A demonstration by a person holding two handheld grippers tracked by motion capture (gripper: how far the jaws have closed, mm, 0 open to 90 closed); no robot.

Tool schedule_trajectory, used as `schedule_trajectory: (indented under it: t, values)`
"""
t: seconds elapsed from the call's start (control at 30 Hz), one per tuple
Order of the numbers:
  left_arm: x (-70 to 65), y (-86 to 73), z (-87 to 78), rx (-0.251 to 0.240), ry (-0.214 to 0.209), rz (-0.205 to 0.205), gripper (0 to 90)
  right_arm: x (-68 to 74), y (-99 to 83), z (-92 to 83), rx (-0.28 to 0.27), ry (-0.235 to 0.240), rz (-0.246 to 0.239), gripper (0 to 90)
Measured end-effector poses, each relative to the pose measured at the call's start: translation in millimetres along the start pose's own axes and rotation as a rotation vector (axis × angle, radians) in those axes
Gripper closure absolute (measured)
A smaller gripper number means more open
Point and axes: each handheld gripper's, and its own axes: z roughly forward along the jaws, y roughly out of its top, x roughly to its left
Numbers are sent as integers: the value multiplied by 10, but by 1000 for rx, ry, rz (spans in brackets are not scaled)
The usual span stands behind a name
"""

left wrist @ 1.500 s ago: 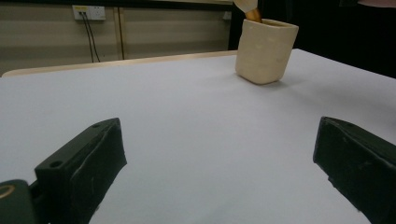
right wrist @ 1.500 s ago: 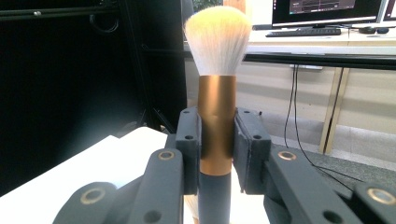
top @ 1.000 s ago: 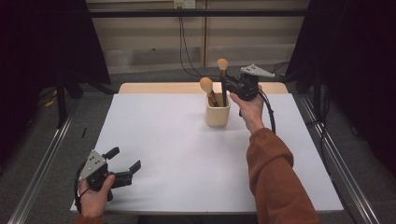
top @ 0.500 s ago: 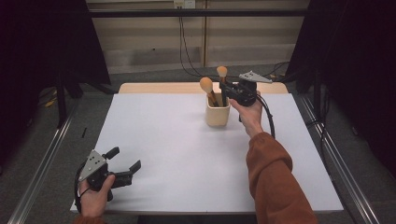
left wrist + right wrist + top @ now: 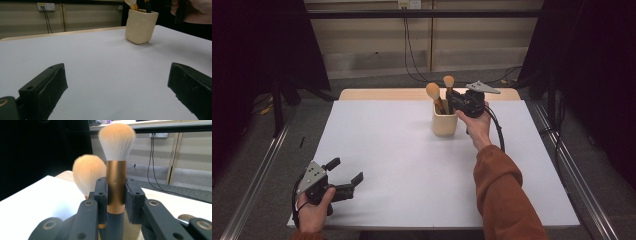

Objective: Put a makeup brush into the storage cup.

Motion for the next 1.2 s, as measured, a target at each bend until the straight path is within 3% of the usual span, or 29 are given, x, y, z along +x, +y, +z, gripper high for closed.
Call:
schedule_trajectory:
  t: [0.5,0.73,1.0,1.1,1.2]
  values:
    - [-2,0,4,-1,0,-1,21,-25,-142,6,36,-17,8,742]
    - [0,-1,8,-2,1,0,20,-26,-147,11,44,-6,24,688]
    - [-7,-1,13,2,0,-3,20,-2,-130,-30,45,13,15,539]
    - [-6,0,13,3,0,-2,21,-5,-122,-39,45,2,12,444]
    - [6,-2,16,4,-2,-3,21,-17,-121,-44,63,-16,16,281]
